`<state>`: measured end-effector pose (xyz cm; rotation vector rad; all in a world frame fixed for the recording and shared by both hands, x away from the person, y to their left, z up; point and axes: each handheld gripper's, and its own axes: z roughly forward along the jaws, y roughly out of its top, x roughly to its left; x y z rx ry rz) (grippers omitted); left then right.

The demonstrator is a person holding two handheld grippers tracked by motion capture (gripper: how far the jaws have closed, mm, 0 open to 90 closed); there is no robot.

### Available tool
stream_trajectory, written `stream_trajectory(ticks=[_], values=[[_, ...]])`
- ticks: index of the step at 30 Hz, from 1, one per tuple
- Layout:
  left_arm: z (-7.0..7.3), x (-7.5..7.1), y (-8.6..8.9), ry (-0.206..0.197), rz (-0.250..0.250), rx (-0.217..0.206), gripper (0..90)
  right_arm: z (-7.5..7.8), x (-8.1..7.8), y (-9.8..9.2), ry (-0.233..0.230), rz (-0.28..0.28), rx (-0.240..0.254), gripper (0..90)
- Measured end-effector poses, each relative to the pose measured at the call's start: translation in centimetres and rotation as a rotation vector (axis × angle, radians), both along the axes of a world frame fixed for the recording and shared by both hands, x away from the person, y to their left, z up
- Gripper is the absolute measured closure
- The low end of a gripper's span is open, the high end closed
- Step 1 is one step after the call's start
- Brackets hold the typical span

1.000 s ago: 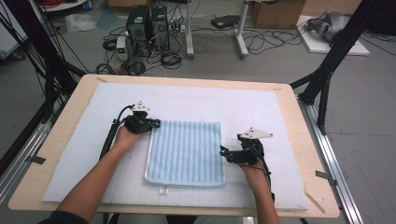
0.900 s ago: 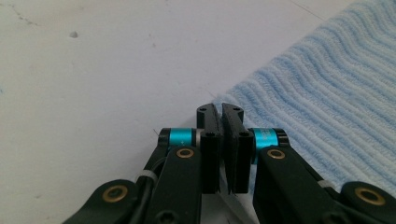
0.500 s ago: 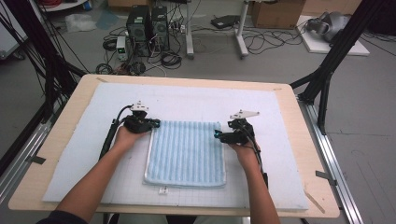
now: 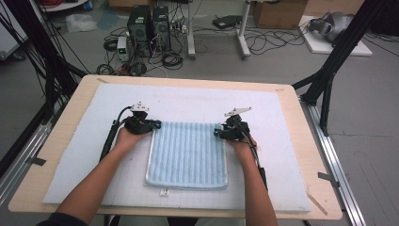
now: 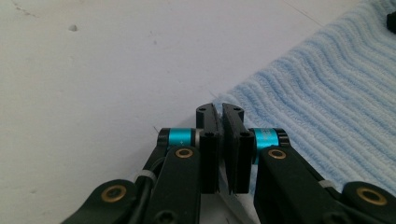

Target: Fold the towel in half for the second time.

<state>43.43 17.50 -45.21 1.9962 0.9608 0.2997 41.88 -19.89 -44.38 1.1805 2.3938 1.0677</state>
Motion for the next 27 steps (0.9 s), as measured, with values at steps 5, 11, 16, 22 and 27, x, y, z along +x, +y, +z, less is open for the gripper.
stream_trajectory(ticks=[5,11,16,22,27], values=[[0.0,0.0,0.0,0.002,-0.001,0.001,85.2,0.0,0.1,-0.1,0.038,0.026,0.042,81.5],[0.2,0.6,1.0,-0.011,0.065,-0.105,85.6,0.3,0.4,-0.3,-0.021,-0.011,0.054,83.4],[0.9,0.5,1.5,-0.050,0.071,-0.137,85.5,1.2,0.9,-0.5,-0.073,-0.047,0.119,83.4],[2.2,-0.5,1.8,-0.064,0.034,-0.172,85.4,1.8,0.3,-0.6,-0.073,-0.022,0.123,83.3],[3.3,-1.5,1.6,-0.082,0.013,-0.176,85.5,2.5,-0.5,-0.7,-0.090,-0.005,0.124,83.3]])
